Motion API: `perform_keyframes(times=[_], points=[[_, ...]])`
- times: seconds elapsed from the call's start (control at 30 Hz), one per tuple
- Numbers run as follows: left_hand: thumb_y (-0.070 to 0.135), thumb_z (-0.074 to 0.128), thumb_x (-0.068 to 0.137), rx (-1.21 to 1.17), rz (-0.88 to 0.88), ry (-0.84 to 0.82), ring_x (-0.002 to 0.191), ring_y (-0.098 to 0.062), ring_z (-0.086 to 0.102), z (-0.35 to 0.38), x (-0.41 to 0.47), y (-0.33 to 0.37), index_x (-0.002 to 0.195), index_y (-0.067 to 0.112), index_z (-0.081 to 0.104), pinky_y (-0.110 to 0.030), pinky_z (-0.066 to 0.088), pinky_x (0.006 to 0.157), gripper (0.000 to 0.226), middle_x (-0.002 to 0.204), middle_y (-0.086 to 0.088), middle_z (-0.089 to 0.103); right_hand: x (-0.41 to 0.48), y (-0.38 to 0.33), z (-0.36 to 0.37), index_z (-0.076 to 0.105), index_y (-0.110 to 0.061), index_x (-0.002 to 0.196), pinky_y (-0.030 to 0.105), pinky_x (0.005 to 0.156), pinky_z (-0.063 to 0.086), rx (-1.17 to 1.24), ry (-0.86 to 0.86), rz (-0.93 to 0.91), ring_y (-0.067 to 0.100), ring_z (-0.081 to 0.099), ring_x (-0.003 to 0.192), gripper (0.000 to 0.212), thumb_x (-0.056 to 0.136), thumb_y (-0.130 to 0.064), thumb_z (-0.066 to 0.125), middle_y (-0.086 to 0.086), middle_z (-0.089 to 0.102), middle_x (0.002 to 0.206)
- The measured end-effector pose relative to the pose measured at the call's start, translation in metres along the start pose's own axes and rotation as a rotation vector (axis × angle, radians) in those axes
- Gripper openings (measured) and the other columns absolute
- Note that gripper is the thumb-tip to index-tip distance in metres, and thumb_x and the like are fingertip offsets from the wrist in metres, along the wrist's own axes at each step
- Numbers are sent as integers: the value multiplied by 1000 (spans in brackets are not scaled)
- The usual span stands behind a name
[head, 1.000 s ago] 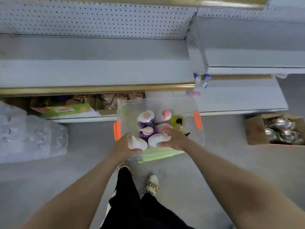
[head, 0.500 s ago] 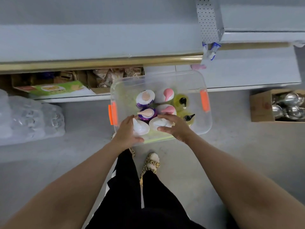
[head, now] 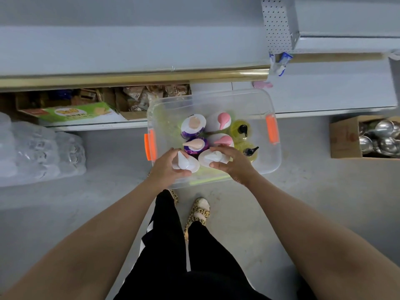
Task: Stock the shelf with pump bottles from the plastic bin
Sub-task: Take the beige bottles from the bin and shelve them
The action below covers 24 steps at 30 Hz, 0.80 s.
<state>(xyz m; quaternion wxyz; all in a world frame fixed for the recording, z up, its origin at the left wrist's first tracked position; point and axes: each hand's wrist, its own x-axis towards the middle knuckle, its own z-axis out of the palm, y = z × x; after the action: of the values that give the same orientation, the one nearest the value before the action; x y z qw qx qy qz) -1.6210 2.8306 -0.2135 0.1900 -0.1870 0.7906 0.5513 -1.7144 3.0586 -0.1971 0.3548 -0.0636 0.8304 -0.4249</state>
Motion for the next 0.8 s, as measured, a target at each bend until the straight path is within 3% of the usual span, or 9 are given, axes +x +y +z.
perform_keyframes(times=[0.17,0.3,0.4,0.5,0.6,0.67,0.73,0.8], points=[[31,83,65,-4,-32,-51,111,-17,56,-6,2,1,113,27,64,-30,45,94,52,118,7,65,2,0,-4,67,-32,125,24,94,33,-54,-3,0,6,50,114,48,80,-26,81,-17,59,122],[32,85,70,18,-69,-23,107,-17,57,-5,6,9,115,26,65,-28,44,87,50,113,4,67,3,-4,-11,68,-29,125,23,94,35,-22,11,17,8,54,116,47,79,-28,82,-16,64,122],[31,84,73,-3,-65,-10,107,-15,57,-10,7,24,115,25,65,-28,43,87,46,112,6,68,0,-19,-25,69,-33,122,20,87,41,-15,7,14,5,60,106,43,80,-33,81,-14,70,112],[42,84,68,-53,-59,27,110,-9,60,-24,2,50,115,30,66,-30,46,94,52,115,11,68,-3,-39,-43,73,-26,117,14,80,44,64,-22,-23,-4,62,90,33,85,-29,78,-18,71,97],[38,82,74,-136,-30,88,102,-4,64,-44,-8,83,110,31,66,-24,49,81,40,108,15,69,-6,-65,-60,75,-14,107,19,67,39,102,30,-72,3,51,70,33,82,-37,77,-10,59,78],[35,76,83,-173,3,109,94,3,64,-59,-19,107,109,31,66,-20,47,75,27,106,16,69,-11,-86,-73,68,-4,89,28,68,35,136,75,-120,8,46,69,49,76,-50,77,-5,52,72],[40,72,86,-222,38,140,95,-6,67,-72,-32,129,108,29,69,-24,50,83,24,107,8,72,-20,-115,-88,54,2,76,33,69,29,178,97,-180,14,39,69,63,74,-56,77,1,41,69],[50,74,81,-306,97,184,94,-19,68,-86,-49,154,104,25,71,-33,50,88,34,105,-3,72,-31,-150,-101,50,1,74,32,69,29,194,102,-259,16,38,69,61,79,-54,76,4,39,70]])
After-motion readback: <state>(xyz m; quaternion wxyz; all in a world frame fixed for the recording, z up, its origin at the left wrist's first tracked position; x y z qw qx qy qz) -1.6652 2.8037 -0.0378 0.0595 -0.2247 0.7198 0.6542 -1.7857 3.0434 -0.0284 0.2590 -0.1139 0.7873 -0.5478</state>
